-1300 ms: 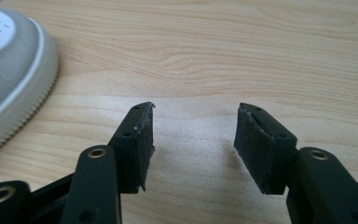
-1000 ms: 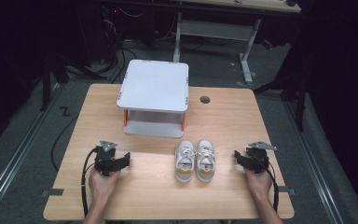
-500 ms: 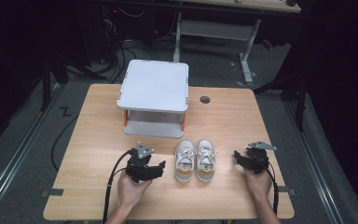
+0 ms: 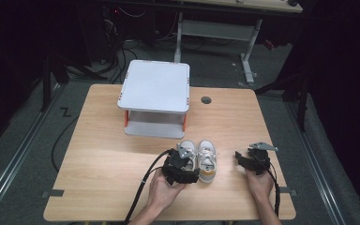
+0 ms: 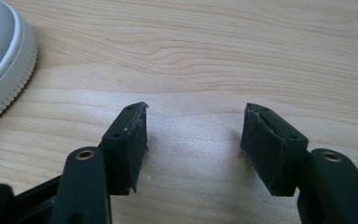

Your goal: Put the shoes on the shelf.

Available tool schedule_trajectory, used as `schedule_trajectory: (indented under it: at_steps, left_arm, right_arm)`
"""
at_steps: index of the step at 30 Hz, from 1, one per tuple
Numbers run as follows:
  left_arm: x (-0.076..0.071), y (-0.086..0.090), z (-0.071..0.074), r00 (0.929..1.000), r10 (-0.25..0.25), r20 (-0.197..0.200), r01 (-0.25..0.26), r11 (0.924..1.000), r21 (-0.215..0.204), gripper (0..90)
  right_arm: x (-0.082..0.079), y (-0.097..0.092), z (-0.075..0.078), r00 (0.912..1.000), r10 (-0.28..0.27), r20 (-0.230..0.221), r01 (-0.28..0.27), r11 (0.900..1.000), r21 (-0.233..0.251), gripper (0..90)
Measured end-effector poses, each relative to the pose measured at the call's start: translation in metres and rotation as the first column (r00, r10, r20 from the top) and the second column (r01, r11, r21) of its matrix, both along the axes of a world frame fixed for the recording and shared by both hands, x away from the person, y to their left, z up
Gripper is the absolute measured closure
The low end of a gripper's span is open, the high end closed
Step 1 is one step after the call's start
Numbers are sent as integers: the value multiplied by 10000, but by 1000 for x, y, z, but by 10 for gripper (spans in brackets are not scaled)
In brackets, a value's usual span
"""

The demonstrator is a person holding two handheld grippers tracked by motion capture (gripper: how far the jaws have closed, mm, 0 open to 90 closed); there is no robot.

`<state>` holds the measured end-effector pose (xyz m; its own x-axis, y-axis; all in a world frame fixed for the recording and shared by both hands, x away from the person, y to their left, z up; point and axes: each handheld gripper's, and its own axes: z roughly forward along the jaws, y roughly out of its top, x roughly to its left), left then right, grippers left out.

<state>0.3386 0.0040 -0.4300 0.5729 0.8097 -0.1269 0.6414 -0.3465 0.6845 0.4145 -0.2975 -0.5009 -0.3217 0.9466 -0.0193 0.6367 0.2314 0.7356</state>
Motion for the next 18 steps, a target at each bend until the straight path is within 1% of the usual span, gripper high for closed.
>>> schedule_trajectory:
  at_steps: [1,2,4,6,8,10,12,15,18]
  left_arm:
    - [3,-6,-3,9998,148,-98,-147,9998,106,309]
    - [4,-8,-4,9997,195,-171,-191,9996,185,309]
    - [7,-13,-6,9992,296,-276,-291,9994,183,316]
    - [9,-18,-6,9988,397,-280,-392,9990,196,318]
    - [12,-23,-7,9978,523,-401,-513,9984,237,326]
    - [13,-25,-7,9962,710,-510,-706,9975,98,321]
    - [14,-25,-6,9943,878,-608,-878,9961,24,345]
    - [14,-25,-6,9930,988,-647,-992,9951,-33,364]
    - [15,-22,-6,9914,1049,-785,-1073,9938,-280,393]
  right_arm:
    - [0,0,0,10000,3,0,-3,10000,-1,406]
    - [0,0,0,10000,11,-2,-11,10000,-1,403]
    - [0,0,0,10000,20,-2,-20,10000,-2,401]
    - [0,0,0,10000,24,-4,-24,10000,2,399]
    - [0,0,0,10000,32,-12,-32,10000,6,397]
    - [0,0,0,10000,32,-9,-32,10000,-2,395]
    - [0,0,0,10000,41,-30,-41,10000,0,392]
    - [0,0,0,10000,41,-18,-41,10000,-3,389]
    - [0,1,0,10000,33,-5,-33,10000,-8,387]
